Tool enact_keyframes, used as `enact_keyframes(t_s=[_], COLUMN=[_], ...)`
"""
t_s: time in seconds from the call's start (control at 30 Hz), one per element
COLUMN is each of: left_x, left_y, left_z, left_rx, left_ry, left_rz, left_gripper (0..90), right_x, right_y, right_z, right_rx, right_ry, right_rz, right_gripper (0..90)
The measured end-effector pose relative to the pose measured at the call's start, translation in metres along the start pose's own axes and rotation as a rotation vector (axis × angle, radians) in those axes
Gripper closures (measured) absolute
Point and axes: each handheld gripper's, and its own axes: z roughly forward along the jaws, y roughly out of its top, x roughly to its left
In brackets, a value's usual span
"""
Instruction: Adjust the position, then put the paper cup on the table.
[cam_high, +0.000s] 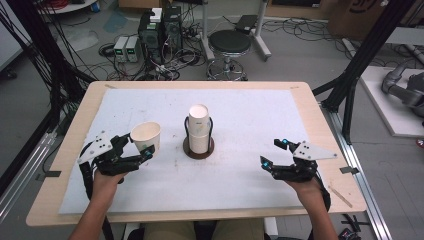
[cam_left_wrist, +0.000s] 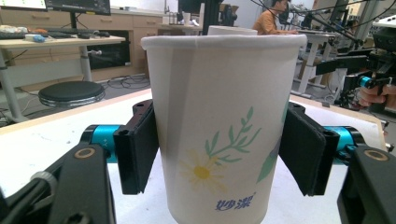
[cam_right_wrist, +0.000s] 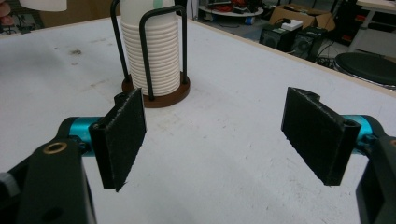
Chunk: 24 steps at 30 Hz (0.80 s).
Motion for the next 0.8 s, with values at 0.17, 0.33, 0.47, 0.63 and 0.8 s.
enact_keyframes(t_s=[0.17, 0.33, 0.47, 0.63, 0.8], left_x=[0.001, 0.004, 0.008, 0.014, 0.027], left_y=[-0.002, -0.004, -0.005, -0.006, -0.009], left_z=[-0.002, -0.003, -0.004, -0.004, 0.000], left_rx=[0.002, -0.002, -0.010, -0.030, -0.043], left_ry=[0.018, 0.028, 0.042, 0.067, 0.091], left_rz=[0.017, 0.024, 0.027, 0.033, -0.003], left_gripper=[32.6, 32.4, 32.3, 32.2, 32.4], right_x=[-0.001, 0.000, -0.001, 0.000, 0.000], right_y=[-0.001, -0.002, -0.002, -0.003, -0.004], right_z=[0.000, 0.001, 0.003, 0.003, 0.003], right_rx=[0.000, 0.003, 0.007, 0.011, 0.014], right_ry=[-0.003, 0.001, 0.002, 0.004, 0.003], right_rz=[0.006, 0.002, 0.005, 0.005, 0.004], right_gripper=[22.5, 22.5, 22.5, 22.5, 22.5])
